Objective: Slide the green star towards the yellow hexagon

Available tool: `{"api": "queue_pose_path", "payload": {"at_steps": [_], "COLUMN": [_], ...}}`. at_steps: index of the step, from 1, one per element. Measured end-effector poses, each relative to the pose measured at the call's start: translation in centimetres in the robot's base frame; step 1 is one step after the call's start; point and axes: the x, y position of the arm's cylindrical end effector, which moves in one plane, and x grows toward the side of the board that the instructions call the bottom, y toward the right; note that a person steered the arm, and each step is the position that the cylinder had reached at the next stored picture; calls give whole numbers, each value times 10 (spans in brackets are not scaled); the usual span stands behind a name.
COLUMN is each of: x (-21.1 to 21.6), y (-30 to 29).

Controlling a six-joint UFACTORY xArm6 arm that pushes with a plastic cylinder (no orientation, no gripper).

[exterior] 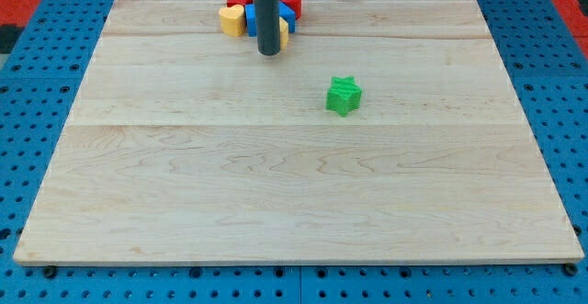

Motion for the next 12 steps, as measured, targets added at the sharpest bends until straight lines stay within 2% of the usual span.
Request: {"api": "queue_pose_path", "payload": {"at_steps": [1, 2, 3, 4, 5, 6, 7, 8, 9, 10, 11, 12], "x": [11, 11, 31, 85, 106, 106, 99, 77, 88, 114, 118, 96], "y": [33, 95, 161, 180, 155, 102, 46, 15, 24, 65, 99, 95]}}
